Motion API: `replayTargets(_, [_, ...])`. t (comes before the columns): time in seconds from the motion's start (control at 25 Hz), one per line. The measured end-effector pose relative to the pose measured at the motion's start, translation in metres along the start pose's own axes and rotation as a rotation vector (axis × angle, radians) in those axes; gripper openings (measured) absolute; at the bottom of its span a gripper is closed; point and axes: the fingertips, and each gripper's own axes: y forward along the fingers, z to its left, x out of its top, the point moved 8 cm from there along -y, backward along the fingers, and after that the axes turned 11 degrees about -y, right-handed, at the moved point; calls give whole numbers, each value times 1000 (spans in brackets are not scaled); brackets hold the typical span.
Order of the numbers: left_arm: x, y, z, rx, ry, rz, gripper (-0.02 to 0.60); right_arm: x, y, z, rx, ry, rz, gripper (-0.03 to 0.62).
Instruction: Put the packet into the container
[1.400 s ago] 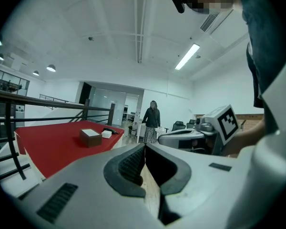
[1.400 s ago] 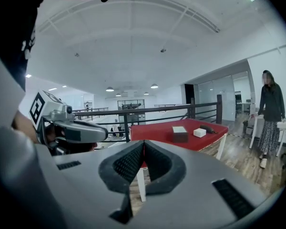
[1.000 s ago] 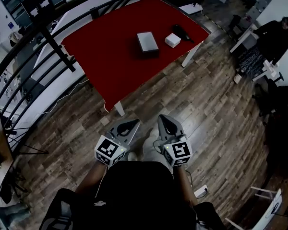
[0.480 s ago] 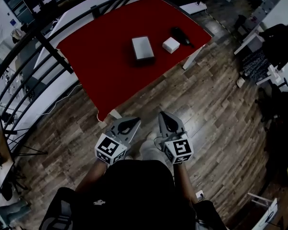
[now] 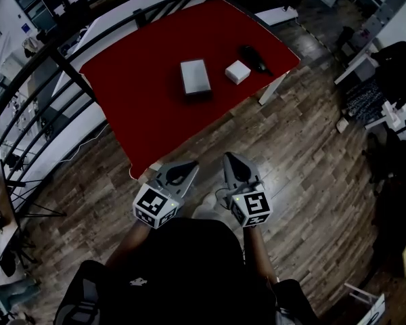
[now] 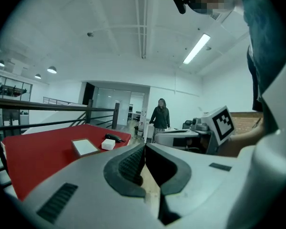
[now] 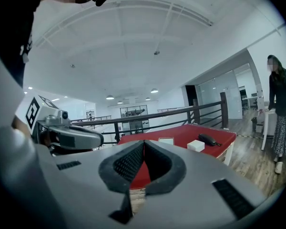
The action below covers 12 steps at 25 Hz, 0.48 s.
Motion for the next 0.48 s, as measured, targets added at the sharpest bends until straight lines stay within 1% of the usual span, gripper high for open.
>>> replayTargets(0.08, [8,15,1,-12,-40,-28,11,-1,2,-14,-1,-2,-4,21])
replayTargets(0.16, [13,29,4,-16,-64,-44,11,-3,5,-28,-3,1,-9,21])
replayTargets(0.32, [18,53,8,7,-71,-43,11,-10,10,-56,5,9,-4,21])
replayTargets(0.48, [17,70,10,18,-80,-36,9,-17,17,-75,11,23,8,21])
